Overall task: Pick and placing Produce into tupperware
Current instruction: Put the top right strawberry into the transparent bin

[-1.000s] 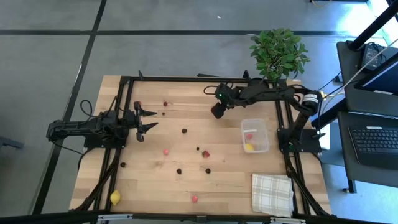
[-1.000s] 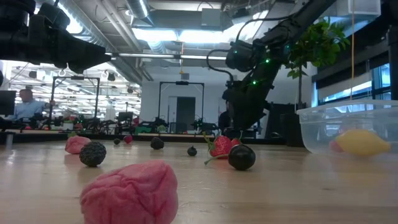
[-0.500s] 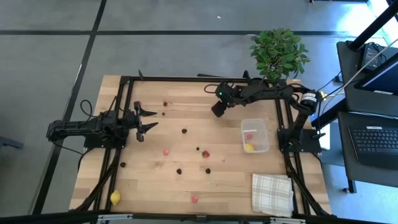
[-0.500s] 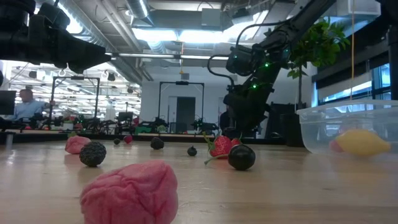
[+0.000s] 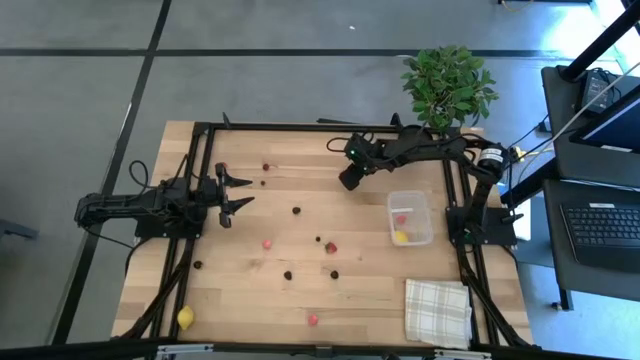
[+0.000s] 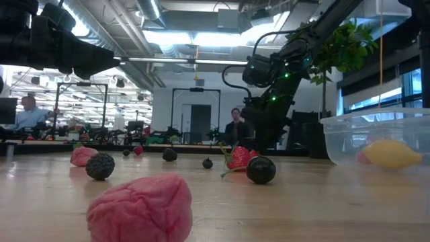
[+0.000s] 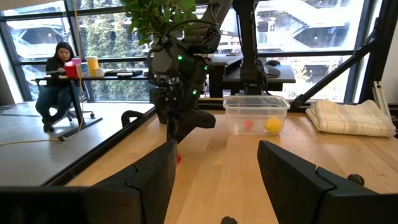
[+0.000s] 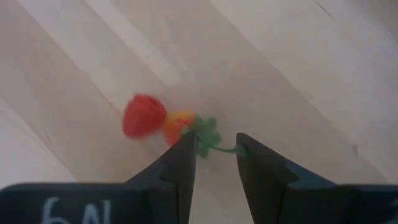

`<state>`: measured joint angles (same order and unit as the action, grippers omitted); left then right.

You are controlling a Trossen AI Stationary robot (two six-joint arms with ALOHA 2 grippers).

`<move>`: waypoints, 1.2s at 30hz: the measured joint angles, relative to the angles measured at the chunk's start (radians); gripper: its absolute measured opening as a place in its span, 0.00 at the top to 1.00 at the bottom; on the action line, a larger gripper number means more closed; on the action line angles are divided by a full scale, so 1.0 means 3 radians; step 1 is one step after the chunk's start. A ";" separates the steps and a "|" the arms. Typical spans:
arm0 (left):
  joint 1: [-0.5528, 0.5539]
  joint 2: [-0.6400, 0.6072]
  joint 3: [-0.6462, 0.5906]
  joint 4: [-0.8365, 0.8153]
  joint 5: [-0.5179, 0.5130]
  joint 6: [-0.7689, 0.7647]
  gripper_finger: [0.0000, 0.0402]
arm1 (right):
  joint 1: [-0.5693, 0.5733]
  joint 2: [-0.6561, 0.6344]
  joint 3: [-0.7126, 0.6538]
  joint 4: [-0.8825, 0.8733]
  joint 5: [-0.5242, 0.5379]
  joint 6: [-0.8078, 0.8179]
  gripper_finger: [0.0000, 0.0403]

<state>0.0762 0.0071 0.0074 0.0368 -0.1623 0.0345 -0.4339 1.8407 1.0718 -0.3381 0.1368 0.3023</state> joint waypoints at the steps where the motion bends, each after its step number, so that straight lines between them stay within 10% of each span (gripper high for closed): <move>1: 0.0001 0.0000 0.0001 0.0001 0.0000 0.0000 0.46 | 0.0000 0.0001 0.0000 -0.0015 0.0001 -0.0002 0.72; 18: 0.0001 0.0001 0.0000 -0.0001 0.0024 0.0000 0.46 | 0.0000 -0.0001 0.0000 0.0020 0.0010 -0.0265 0.98; 36: 0.0001 0.0001 0.0001 -0.0004 0.0025 -0.0003 0.46 | 0.0092 -0.0343 0.0165 -0.0608 0.0045 -0.0329 0.99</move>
<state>0.0764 0.0074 0.0078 0.0357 -0.1547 0.0338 -0.4062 1.7379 1.1213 -0.5204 0.1503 0.2035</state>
